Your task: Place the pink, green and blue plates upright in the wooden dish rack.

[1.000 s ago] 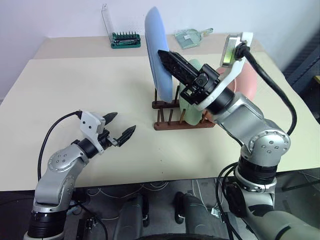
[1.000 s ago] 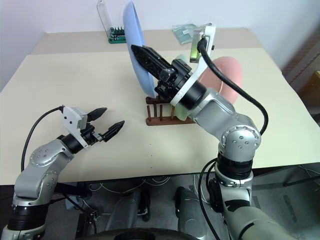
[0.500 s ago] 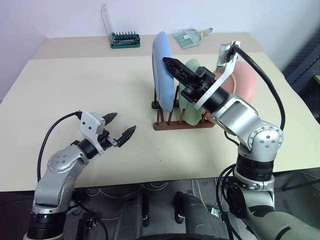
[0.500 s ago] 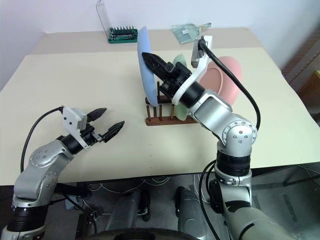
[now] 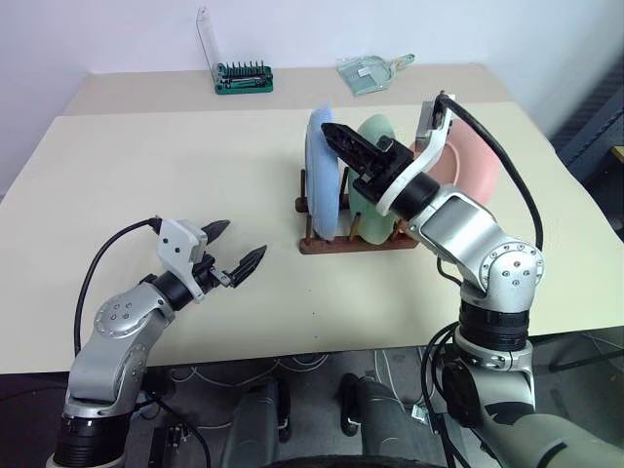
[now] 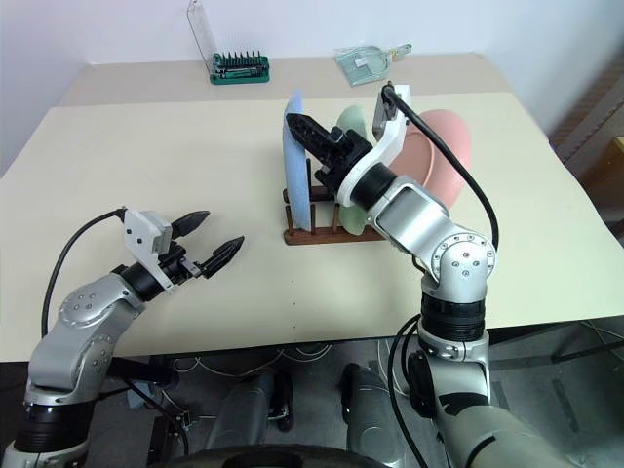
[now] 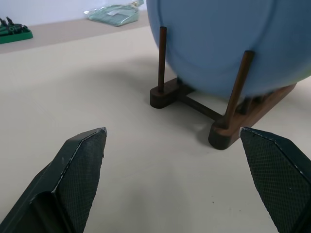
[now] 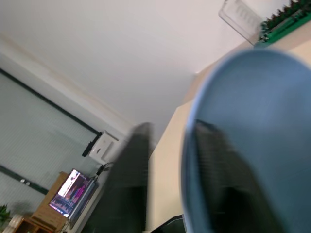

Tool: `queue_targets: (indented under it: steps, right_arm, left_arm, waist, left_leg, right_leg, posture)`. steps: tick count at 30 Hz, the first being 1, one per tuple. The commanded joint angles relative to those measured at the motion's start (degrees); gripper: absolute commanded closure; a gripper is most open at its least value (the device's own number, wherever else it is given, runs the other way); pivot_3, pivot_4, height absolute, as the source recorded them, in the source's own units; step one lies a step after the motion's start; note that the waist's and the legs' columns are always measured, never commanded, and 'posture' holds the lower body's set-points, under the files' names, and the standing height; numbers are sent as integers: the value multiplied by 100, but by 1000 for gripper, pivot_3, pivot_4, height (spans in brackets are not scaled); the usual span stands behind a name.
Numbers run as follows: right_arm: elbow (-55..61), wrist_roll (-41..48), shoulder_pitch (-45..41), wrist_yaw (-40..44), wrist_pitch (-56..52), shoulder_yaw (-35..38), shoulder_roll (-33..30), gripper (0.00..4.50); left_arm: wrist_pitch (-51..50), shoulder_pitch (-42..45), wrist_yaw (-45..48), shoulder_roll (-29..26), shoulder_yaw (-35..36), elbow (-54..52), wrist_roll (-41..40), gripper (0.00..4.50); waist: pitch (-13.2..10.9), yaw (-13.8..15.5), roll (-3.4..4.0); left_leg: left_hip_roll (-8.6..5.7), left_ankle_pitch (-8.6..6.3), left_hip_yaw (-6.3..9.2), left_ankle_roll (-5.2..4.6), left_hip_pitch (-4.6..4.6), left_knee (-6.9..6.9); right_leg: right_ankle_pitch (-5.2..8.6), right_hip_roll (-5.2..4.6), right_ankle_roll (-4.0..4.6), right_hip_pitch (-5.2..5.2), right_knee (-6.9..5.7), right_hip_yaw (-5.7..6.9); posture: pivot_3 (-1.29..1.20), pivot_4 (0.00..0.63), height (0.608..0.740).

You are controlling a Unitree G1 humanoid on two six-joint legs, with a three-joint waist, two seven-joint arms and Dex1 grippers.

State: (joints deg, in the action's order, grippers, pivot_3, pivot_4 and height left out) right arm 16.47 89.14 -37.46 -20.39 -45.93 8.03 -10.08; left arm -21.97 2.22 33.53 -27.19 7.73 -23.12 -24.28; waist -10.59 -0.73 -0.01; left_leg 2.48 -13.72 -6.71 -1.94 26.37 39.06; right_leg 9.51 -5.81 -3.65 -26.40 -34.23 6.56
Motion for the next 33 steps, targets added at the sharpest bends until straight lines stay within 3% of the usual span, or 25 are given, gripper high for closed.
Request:
queue_targets:
  steps: [1, 3, 4, 16, 21, 24, 26, 31, 33]
  right_arm:
    - [138, 106, -69, 15, 78, -8, -6, 1160]
    - [148, 67, -90, 29, 65, -23, -40, 129]
    - [161, 36, -105, 46, 51, -38, -67, 53]
    - [452, -854, -685, 1172, -165, -215, -976, 53]
    - [325, -1988, -1025, 2414, 79, 56, -2129, 53]
    - [348, -2645, -708, 3616, 258, 278, -3171, 837]
    - [360, -3096, -220, 4445, 431, 518, -3927, 1819]
    - [582, -4100, 1162, 5840, 862, 853, -5137, 4460]
    - [723, -4457, 1563, 6102, 982, 872, -5409, 4460]
  left_arm:
    - [92, 49, -15, -25, 21, -185, 2, 0]
    - [90, 61, -14, -24, 15, -180, -1, 0]
    - [89, 67, -14, -25, 13, -179, 0, 0]
    - [81, 108, -15, -12, -14, -166, -5, 0]
    - [75, 105, -28, -3, -31, -183, 4, 0]
    - [66, 68, 7, -39, -47, -200, 16, 0]
    - [35, 23, 104, -105, -82, -218, -2, 0]
    - [-55, -45, 578, -330, -330, -387, -192, 0]
    - [-100, -36, 788, -420, -453, -460, -263, 0]
  waist:
    - [0, 0, 0]
    - [0, 0, 0]
    - [0, 0, 1]
    - [-2, 6, 4]
    - [-2, 37, 5]
    - [-2, 72, 5]
    - [-2, 129, 5]
    - [-3, 147, 7]
    - [-2, 130, 7]
  left_leg:
    - [0, 0, 0, 0, 0, 0]
    - [0, 0, -1, 0, 0, 0]
    - [1, 0, -1, 0, 0, 0]
    - [3, -7, -2, 11, 5, -3]
    - [1, -9, -4, 11, 10, -3]
    - [1, -12, -5, 8, 11, -3]
    - [1, -15, -7, 4, 11, -4]
    - [1, -17, -11, 3, 9, -3]
    - [2, -18, -12, 4, 9, -3]
  right_leg:
    - [0, 0, 0, 0, 0, 0]
    - [0, 0, 0, 0, 1, 0]
    - [0, 0, 0, 0, 1, -1]
    - [0, 2, 3, -5, 9, -1]
    - [0, 0, 4, -6, 16, -1]
    - [1, 0, 3, -5, 22, -1]
    - [4, -1, 0, -6, 25, -1]
    - [12, -3, -12, -6, 27, -2]
    - [15, -5, -15, -7, 27, -2]
  posture:
    - [0, 150, 740]
    - [0, 150, 740]
    - [0, 150, 740]
    - [0, 150, 740]
    - [0, 150, 740]
    - [0, 150, 740]
    - [0, 150, 740]
    - [0, 150, 740]
    - [0, 150, 740]
